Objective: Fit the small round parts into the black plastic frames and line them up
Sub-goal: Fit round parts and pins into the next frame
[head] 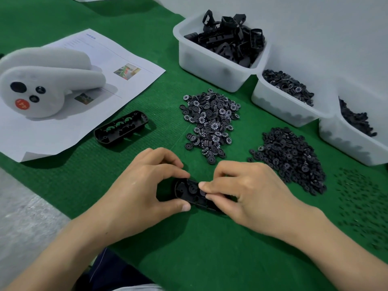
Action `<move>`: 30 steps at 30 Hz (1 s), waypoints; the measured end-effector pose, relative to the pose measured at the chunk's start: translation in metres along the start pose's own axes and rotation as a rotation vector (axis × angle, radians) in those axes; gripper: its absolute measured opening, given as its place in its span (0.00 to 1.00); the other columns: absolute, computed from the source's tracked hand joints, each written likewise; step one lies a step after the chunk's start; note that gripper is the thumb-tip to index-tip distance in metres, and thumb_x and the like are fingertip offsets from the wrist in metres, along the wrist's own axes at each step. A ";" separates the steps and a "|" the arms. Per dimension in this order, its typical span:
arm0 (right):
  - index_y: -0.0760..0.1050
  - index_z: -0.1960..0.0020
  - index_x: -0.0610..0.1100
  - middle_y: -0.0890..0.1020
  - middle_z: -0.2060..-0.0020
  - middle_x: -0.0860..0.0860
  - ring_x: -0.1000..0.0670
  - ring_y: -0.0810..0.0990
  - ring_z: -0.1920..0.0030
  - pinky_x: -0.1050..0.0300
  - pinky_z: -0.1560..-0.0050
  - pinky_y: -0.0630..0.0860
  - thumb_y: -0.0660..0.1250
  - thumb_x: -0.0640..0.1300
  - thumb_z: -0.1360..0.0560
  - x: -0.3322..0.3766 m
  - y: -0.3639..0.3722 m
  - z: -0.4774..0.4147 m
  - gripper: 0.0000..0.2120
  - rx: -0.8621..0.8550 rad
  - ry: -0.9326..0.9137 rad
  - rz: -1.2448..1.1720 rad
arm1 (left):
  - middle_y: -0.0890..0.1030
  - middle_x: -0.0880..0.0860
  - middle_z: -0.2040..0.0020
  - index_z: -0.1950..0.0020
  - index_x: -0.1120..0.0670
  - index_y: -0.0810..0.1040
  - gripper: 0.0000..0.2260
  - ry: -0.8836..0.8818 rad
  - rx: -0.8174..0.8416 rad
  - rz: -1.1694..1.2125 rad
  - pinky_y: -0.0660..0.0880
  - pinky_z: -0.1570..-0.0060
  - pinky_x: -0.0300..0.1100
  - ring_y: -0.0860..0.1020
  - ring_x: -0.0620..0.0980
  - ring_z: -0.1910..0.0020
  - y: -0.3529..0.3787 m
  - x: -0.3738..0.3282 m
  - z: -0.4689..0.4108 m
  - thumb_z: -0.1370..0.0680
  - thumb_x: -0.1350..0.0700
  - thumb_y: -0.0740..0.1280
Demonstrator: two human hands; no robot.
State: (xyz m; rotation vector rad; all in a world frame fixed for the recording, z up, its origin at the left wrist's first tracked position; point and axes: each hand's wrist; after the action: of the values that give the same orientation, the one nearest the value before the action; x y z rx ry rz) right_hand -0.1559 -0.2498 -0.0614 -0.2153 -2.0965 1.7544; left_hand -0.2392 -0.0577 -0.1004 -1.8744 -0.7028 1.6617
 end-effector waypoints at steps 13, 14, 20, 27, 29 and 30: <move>0.81 0.56 0.47 0.77 0.69 0.58 0.61 0.72 0.70 0.63 0.64 0.72 0.73 0.44 0.31 -0.020 0.012 -0.010 0.05 -0.194 0.431 -0.201 | 0.70 0.35 0.47 0.46 0.43 0.78 0.25 0.013 0.000 -0.012 0.58 0.45 0.23 0.67 0.37 0.44 0.001 0.002 0.001 0.38 0.33 0.63; 0.80 0.57 0.47 0.76 0.70 0.58 0.61 0.71 0.71 0.60 0.65 0.72 0.73 0.46 0.32 -0.020 0.017 -0.012 0.05 -0.214 0.474 -0.175 | 0.70 0.36 0.47 0.45 0.43 0.78 0.25 0.014 -0.001 -0.012 0.58 0.45 0.23 0.67 0.37 0.44 0.001 0.002 0.001 0.38 0.33 0.63; 0.77 0.61 0.48 0.74 0.73 0.56 0.59 0.70 0.73 0.55 0.67 0.73 0.72 0.47 0.32 -0.018 0.029 -0.020 0.05 -0.276 0.500 -0.108 | 0.71 0.37 0.47 0.45 0.44 0.79 0.26 0.016 -0.001 -0.016 0.58 0.44 0.23 0.67 0.37 0.45 0.001 0.001 0.001 0.38 0.33 0.63; 0.81 0.57 0.45 0.79 0.66 0.54 0.56 0.76 0.66 0.62 0.64 0.74 0.70 0.42 0.32 -0.008 0.000 0.009 0.04 -0.119 0.205 -0.290 | 0.71 0.36 0.47 0.45 0.44 0.79 0.26 0.011 0.000 -0.026 0.60 0.45 0.24 0.68 0.39 0.45 0.001 0.002 0.002 0.38 0.33 0.63; 0.82 0.56 0.45 0.80 0.64 0.53 0.53 0.78 0.64 0.54 0.63 0.77 0.70 0.42 0.31 -0.004 0.001 0.014 0.05 -0.080 0.174 -0.215 | 0.71 0.36 0.47 0.46 0.44 0.79 0.25 0.010 -0.003 -0.024 0.60 0.45 0.24 0.68 0.39 0.45 0.001 0.002 0.001 0.38 0.34 0.64; 0.82 0.55 0.45 0.80 0.63 0.52 0.51 0.79 0.65 0.52 0.64 0.77 0.69 0.43 0.31 -0.003 0.002 0.015 0.06 -0.077 0.171 -0.182 | 0.71 0.36 0.47 0.46 0.44 0.79 0.25 0.008 -0.002 -0.023 0.61 0.45 0.24 0.69 0.39 0.45 0.001 0.002 0.001 0.38 0.34 0.64</move>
State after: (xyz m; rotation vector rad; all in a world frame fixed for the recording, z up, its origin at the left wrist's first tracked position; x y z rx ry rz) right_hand -0.1592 -0.2640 -0.0656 -0.1823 -1.9953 1.4977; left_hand -0.2399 -0.0569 -0.1021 -1.8667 -0.7206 1.6392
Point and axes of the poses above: each hand's wrist, its own z-axis away from the middle knuckle, its own y-axis out of the palm, x = y × z
